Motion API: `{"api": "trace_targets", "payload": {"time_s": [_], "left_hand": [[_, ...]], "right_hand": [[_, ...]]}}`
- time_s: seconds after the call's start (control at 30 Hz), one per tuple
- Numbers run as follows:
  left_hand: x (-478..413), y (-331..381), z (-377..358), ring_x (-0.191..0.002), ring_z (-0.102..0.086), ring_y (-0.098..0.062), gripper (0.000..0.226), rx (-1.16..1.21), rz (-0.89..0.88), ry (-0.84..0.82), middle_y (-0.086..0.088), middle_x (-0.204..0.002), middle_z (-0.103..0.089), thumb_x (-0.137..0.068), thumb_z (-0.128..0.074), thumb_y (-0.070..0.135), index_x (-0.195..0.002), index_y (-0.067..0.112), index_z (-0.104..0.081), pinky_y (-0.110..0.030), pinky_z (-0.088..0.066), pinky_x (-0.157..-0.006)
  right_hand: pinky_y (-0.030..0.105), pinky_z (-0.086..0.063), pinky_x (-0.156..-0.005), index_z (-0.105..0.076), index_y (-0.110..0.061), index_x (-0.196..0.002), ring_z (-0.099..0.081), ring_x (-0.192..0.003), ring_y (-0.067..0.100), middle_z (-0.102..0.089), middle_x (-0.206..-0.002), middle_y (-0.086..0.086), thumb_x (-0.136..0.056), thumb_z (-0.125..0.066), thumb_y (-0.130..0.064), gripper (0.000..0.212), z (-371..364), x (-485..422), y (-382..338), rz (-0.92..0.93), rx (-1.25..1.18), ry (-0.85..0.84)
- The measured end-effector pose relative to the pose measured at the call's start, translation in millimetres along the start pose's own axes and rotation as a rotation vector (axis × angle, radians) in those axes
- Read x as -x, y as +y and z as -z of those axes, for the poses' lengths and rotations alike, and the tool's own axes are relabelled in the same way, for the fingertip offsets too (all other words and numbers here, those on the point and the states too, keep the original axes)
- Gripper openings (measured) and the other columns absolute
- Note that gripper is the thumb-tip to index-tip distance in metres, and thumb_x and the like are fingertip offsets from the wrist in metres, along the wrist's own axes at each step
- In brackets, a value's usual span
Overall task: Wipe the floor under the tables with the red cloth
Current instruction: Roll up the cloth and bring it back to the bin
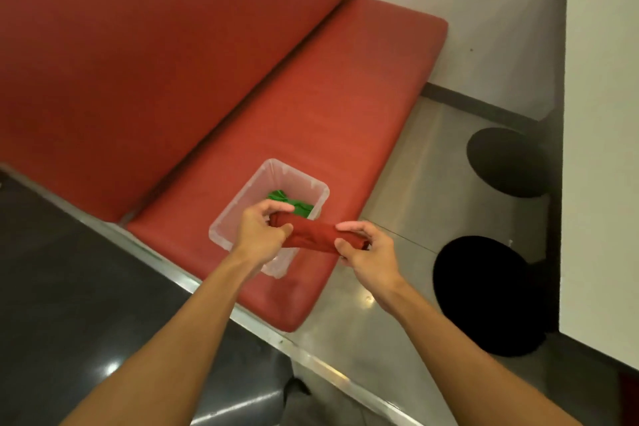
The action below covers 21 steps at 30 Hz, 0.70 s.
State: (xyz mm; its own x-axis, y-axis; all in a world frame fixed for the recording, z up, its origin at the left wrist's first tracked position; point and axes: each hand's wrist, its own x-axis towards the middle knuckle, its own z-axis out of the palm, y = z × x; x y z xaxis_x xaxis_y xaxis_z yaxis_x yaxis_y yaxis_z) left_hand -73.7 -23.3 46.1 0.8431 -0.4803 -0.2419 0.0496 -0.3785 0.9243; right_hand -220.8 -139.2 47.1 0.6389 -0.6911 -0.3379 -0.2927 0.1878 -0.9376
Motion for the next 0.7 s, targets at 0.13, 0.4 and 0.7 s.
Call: {"api": "trace_targets", "payload": {"time_s": [0.13,0.4,0.7], "left_hand": [[-19,-4,39,-0.087,-0.067,-0.007,0.038,-0.197,0.005,-0.06,0.004,-0.105,-0.068,-0.075,-0.073,-0.009,-0.099,0.019,-0.071,-0.024,-0.057,-0.08],[-58,-11,71,-0.089,-0.063,-0.01,0.045,-0.531,-0.039,-0.203,0.006,-0.103,-0.066,-0.075,-0.074,-0.002,-0.109,0.026,-0.067,-0.012,-0.045,-0.079],[-90,-53,69,-0.115,-0.049,-0.017,0.051,-0.698,-0.256,-0.333,-0.001,-0.122,-0.056,-0.066,-0.043,-0.022,-0.088,0.016,-0.069,-0.026,-0.041,-0.095]], "right_hand": [[0.018,-0.052,-0.066,-0.071,-0.017,-0.09,-0.064,-0.067,-0.002,-0.068,-0.087,-0.006,-0.081,-0.071,0.006,0.025,-30,-11,-16,-0.012,0.076,-0.04],[0.036,-0.059,-0.081,-0.075,-0.032,-0.076,-0.071,-0.078,0.011,-0.074,-0.085,-0.008,-0.072,-0.082,-0.009,0.025,-67,-32,-13,-0.046,0.283,-0.002],[0.001,-0.039,-0.072,-0.077,-0.01,-0.098,-0.065,-0.096,0.017,-0.071,-0.105,0.007,-0.084,-0.049,0.012,0.038,-116,-53,5,-0.022,0.552,-0.036]]}}
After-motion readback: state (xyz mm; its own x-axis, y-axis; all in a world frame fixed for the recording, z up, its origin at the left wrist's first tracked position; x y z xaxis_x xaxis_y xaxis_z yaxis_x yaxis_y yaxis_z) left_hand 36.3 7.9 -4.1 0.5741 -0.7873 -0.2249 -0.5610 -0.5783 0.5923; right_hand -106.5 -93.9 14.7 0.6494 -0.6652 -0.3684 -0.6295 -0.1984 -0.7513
